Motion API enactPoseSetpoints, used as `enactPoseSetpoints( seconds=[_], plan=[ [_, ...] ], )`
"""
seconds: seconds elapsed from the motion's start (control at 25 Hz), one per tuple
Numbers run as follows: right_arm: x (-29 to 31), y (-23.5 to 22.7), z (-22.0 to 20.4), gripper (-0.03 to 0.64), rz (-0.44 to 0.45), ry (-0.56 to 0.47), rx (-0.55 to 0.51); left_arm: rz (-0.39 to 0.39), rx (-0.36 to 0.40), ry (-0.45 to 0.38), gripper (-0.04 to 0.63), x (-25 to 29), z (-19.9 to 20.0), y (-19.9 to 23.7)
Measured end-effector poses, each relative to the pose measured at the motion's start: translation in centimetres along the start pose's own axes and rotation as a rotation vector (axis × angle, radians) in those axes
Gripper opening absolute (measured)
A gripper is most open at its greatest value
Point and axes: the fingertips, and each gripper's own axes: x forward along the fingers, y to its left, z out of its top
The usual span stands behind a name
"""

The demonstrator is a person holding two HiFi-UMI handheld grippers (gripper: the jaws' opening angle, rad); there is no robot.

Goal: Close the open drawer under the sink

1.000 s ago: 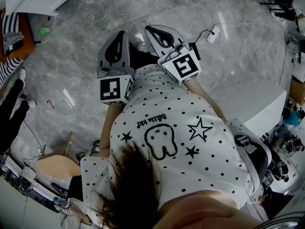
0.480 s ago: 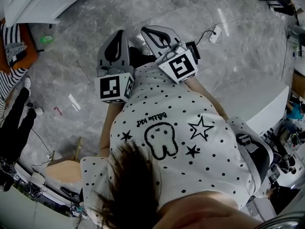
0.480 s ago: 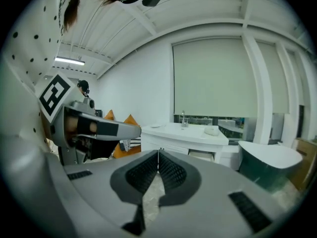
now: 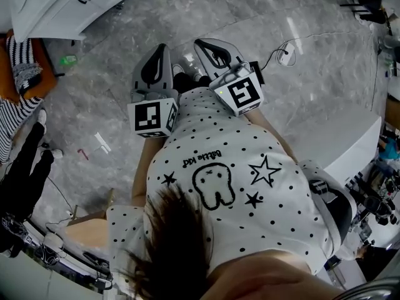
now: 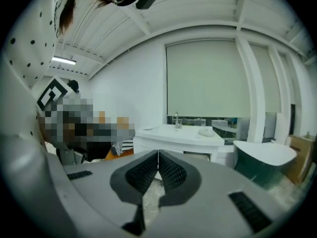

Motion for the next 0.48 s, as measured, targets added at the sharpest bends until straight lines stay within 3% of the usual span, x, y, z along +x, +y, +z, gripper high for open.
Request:
enactPoseSetpoints(
  seconds=[0.48],
  plan=[
    [2.4, 0.9, -0.2, 0.015, 0.010, 0.042, 0.012, 0.021, -0.020, 0.039, 0.006, -0.5, -0.7, 2.7]
  ],
)
